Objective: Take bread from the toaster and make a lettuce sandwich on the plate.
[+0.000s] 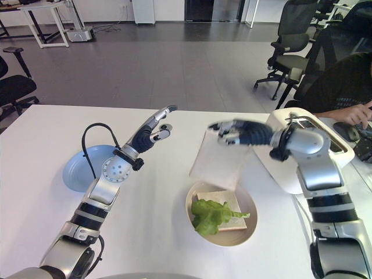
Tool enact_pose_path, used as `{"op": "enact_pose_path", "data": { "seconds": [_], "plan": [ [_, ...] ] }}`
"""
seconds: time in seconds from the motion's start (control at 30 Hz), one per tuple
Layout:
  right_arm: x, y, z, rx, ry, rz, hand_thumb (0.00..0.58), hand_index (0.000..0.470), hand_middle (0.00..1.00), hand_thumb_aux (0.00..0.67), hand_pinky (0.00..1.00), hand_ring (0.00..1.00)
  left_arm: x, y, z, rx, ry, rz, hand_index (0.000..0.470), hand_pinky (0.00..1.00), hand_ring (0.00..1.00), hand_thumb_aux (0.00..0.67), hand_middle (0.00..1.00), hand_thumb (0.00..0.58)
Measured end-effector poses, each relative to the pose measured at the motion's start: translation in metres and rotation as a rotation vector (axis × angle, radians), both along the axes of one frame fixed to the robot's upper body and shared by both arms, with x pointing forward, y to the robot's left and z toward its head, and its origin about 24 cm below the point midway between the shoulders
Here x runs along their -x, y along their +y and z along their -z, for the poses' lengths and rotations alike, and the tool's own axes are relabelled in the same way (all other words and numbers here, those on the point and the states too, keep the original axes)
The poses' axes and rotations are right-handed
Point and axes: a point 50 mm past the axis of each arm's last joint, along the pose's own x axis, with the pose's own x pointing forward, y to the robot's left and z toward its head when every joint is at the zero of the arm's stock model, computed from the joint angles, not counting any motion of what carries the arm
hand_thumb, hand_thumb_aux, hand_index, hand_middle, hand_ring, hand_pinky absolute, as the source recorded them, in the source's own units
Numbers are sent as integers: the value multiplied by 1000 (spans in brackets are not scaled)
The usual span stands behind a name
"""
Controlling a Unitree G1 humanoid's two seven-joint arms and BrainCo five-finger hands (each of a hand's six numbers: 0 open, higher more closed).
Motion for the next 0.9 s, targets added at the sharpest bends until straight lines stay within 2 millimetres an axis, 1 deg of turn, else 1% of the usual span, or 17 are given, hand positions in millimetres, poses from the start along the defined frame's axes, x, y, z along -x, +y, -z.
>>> {"op": "enact_pose_path", "data": {
  "seconds": [0.1, 0.27, 0.4, 0.47, 0.57, 0.67, 0.73, 0.8, 0.83, 0.9],
  "plan": [
    [11, 5, 5, 47, 126, -84, 580, 470, 0, 670, 0, 0, 0, 0, 0, -2, 2, 0, 0, 0, 0, 0, 0, 0],
    [14, 6, 19, 77, 247, -102, 580, 470, 0, 670, 0, 0, 0, -1, 0, -1, 3, 4, 0, 0, 0, 0, 0, 0],
    [10, 3, 39, 93, 317, -70, 580, 470, 0, 670, 0, 0, 1, -2, 1, -1, 7, 9, 0, 0, 0, 0, 0, 0],
    [8, 1, 53, 119, 352, -51, 580, 470, 0, 670, 0, 0, 3, -2, 1, -3, 8, 15, 0, 0, 0, 0, 0, 0],
    [5, 5, 73, 143, 354, -37, 580, 470, 0, 670, 0, 0, 7, -7, -2, 3, 2, 56, 0, 0, 0, 0, 0, 0],
    [2, 9, 83, 135, 339, -39, 580, 470, 0, 670, 0, 0, 14, -13, -5, -4, -22, 110, 0, 0, 0, 0, 0, 0],
    [0, 11, 88, 130, 330, -47, 580, 470, 0, 670, 0, 0, 27, -22, -4, -7, -30, 217, 0, 0, 0, 0, 0, 0],
    [0, 14, 92, 121, 328, -58, 580, 470, 0, 670, 0, 0, 42, -33, -1, 10, 7, 366, 0, 0, 0, 0, 0, 0],
    [0, 15, 94, 120, 328, -61, 580, 470, 0, 670, 0, 0, 51, -40, 3, 10, 36, 450, 0, 0, 0, 0, 0, 0],
    [0, 16, 94, 117, 324, -67, 580, 470, 0, 670, 0, 0, 77, -57, 20, -29, 128, 667, 0, 0, 0, 0, 0, 0]
  ]
}}
